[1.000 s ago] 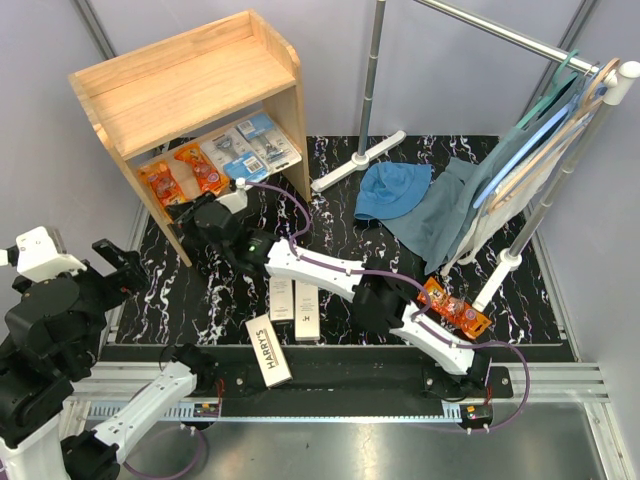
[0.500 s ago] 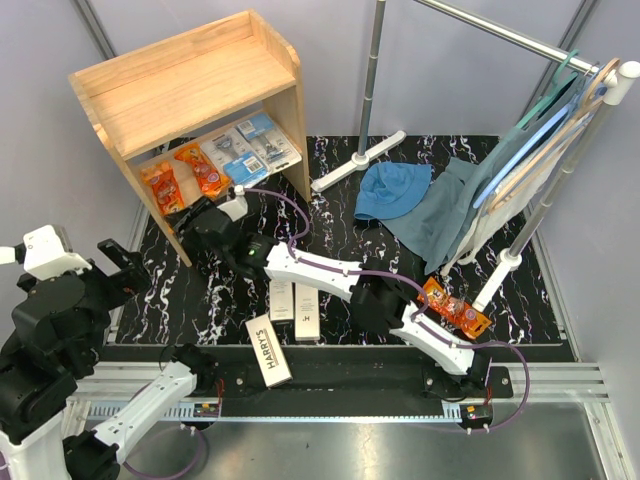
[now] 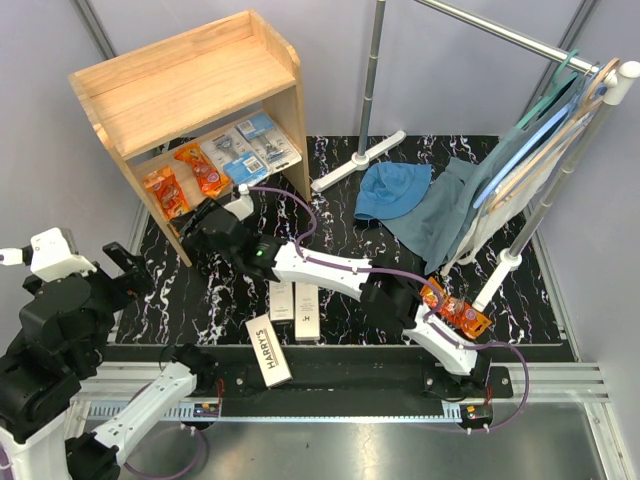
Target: Place and organize the shaving razors onto the shelf
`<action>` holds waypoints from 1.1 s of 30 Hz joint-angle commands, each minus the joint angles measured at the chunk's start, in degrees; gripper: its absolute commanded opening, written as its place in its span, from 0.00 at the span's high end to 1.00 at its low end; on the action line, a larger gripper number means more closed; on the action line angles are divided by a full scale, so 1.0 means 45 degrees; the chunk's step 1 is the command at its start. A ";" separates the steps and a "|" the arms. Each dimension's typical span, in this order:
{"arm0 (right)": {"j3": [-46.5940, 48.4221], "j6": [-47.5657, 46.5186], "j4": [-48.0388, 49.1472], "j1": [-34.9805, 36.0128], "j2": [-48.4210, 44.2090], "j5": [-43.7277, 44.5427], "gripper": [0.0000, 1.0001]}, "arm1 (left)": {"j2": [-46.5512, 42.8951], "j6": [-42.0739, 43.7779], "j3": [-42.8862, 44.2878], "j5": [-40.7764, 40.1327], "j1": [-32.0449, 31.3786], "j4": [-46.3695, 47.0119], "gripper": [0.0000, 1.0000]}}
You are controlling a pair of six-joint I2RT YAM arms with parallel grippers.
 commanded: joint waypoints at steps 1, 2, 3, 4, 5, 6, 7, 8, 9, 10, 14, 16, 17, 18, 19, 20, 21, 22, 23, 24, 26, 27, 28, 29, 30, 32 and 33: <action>-0.0536 -0.0367 0.0960 0.0077 -0.1372 0.0443 0.45 | -0.0100 -0.0091 -0.0254 0.0169 0.0006 -0.0154 0.01; -0.0616 -0.0386 0.1057 0.0077 -0.1412 0.0482 0.46 | -0.0100 -0.0092 -0.0294 0.0189 0.0025 -0.0115 0.01; -0.0752 -0.0386 0.1232 0.0058 -0.1451 0.0482 0.51 | -0.0100 -0.0111 -0.0352 0.0189 0.0025 -0.0095 0.01; -0.0772 -0.0425 0.1292 0.0058 -0.1470 0.0463 0.53 | -0.0120 -0.0130 -0.0392 0.0208 0.0006 -0.0095 0.01; -0.0773 -0.0464 0.1351 0.0058 -0.1451 0.0443 0.56 | -0.0120 -0.0131 -0.0431 0.0247 0.0025 -0.0056 0.01; -0.0715 -0.0503 0.1409 0.0077 -0.1412 0.0424 0.59 | -0.0120 -0.0150 -0.0489 0.0267 0.0025 -0.0037 0.01; -0.0675 -0.0484 0.1429 0.0058 -0.1354 0.0423 0.64 | -0.0120 -0.0169 -0.0548 0.0306 0.0025 -0.0037 0.01; -0.0656 -0.0484 0.1487 0.0077 -0.1295 0.0385 0.67 | -0.0120 -0.0170 -0.0568 0.0345 0.0025 -0.0017 0.01; -0.0539 -0.0484 0.1565 0.0058 -0.1237 0.0365 0.69 | -0.0120 -0.0189 -0.0587 0.0345 0.0025 -0.0036 0.01; -0.0461 -0.0484 0.1605 0.0058 -0.1120 0.0345 0.75 | -0.0139 -0.0189 -0.0626 0.0345 0.0025 -0.0017 0.01; 0.0319 -0.0523 0.1606 -0.0020 -0.0554 0.0151 0.82 | -0.0178 -0.0170 -0.0607 0.0326 0.0025 -0.0037 0.01; 0.1080 -0.0504 0.1333 -0.0079 -0.0105 0.0033 0.82 | -0.0198 -0.0170 -0.0626 0.0326 0.0025 -0.0037 0.01; 0.1373 -0.0504 0.1196 -0.0118 0.0032 -0.0025 0.83 | -0.0198 -0.0170 -0.0607 0.0326 0.0025 -0.0056 0.01; 0.1898 -0.0484 0.0944 -0.0195 0.0362 -0.0103 0.83 | -0.0179 -0.0170 -0.0626 0.0326 0.0025 -0.0056 0.01; 0.2154 -0.0465 0.0864 -0.0215 0.0501 -0.0162 0.83 | -0.0178 -0.0170 -0.0626 0.0326 0.0025 -0.0056 0.01; 0.2389 -0.0426 0.0786 -0.0235 0.0676 -0.0259 0.83 | -0.0178 -0.0170 -0.0626 0.0326 0.0025 -0.0075 0.01; 0.2875 -0.0329 0.0495 -0.0274 0.0968 -0.0279 0.82 | -0.0140 -0.0131 -0.0626 0.0326 0.0006 -0.0056 0.01; 0.3092 -0.0289 0.0357 -0.0352 0.1087 -0.0318 0.82 | -0.0139 -0.0150 -0.0626 0.0345 0.0025 -0.0075 0.01; 0.3249 -0.0211 0.0258 -0.0372 0.1204 -0.0435 0.82 | -0.0120 -0.0169 -0.0607 0.0345 0.0025 -0.0114 0.01; 0.3444 -0.0095 0.0103 -0.0391 0.1360 -0.0475 0.81 | -0.0120 -0.0170 -0.0587 0.0345 0.0025 -0.0095 0.01; 0.3505 -0.0016 0.0004 -0.0450 0.1459 -0.0553 0.79 | -0.0101 -0.0189 -0.0568 0.0364 0.0005 -0.0095 0.01; 0.3485 0.0043 -0.0074 -0.0469 0.1479 -0.0553 0.78 | -0.0081 -0.0189 -0.0529 0.0365 0.0025 -0.0095 0.01; 0.3466 0.0063 -0.0094 -0.0450 0.1479 -0.0553 0.77 | -0.0062 -0.0189 -0.0509 0.0403 0.0025 -0.0114 0.01; 0.3466 0.0044 -0.0094 -0.0489 0.1498 -0.0592 0.76 | -0.0061 -0.0189 -0.0509 0.0404 0.0006 -0.0095 0.01; 0.3466 0.0063 -0.0113 -0.0489 0.1498 -0.0612 0.75 | -0.0061 -0.0228 -0.0509 0.0404 0.0025 -0.0114 0.01; 0.3524 0.0024 -0.0114 -0.0489 0.1537 -0.0689 0.71 | -0.0081 -0.0248 -0.0509 0.0423 0.0025 -0.0115 0.01; 0.3621 -0.0015 -0.0114 -0.0489 0.1557 -0.0729 0.70 | -0.0081 -0.0248 -0.0548 0.0423 0.0025 -0.0115 0.01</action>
